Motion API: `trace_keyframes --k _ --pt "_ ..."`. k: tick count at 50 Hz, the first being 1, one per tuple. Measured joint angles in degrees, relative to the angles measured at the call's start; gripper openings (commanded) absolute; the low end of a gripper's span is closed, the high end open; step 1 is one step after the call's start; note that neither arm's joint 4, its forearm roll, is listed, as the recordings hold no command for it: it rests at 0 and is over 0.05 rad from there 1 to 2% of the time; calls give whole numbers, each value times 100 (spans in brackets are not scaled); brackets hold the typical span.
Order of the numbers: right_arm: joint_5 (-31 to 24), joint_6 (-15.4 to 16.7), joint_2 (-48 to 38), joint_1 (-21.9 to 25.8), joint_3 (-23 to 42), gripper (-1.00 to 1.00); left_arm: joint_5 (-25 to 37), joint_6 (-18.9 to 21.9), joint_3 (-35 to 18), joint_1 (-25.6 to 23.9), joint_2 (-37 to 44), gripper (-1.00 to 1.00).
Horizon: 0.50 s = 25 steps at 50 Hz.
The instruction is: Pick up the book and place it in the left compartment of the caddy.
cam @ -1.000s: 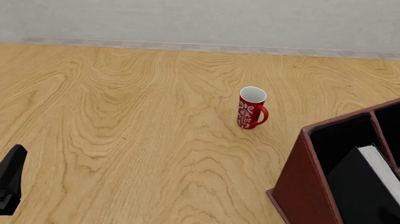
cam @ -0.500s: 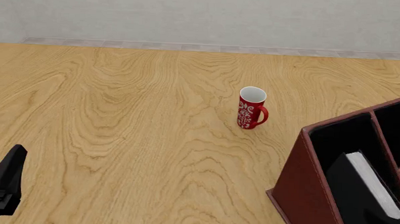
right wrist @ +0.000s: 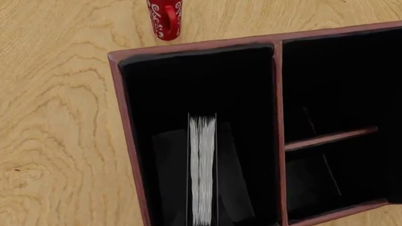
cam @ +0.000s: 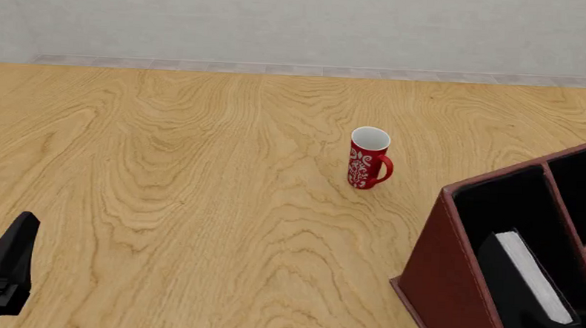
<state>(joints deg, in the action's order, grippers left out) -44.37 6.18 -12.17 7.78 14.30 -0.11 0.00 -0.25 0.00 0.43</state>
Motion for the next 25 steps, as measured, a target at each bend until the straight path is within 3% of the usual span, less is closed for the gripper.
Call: trace_keyframes --k 25 --pt "349 40 -151 -75 -234 -100 0 0 0 0 0 100"
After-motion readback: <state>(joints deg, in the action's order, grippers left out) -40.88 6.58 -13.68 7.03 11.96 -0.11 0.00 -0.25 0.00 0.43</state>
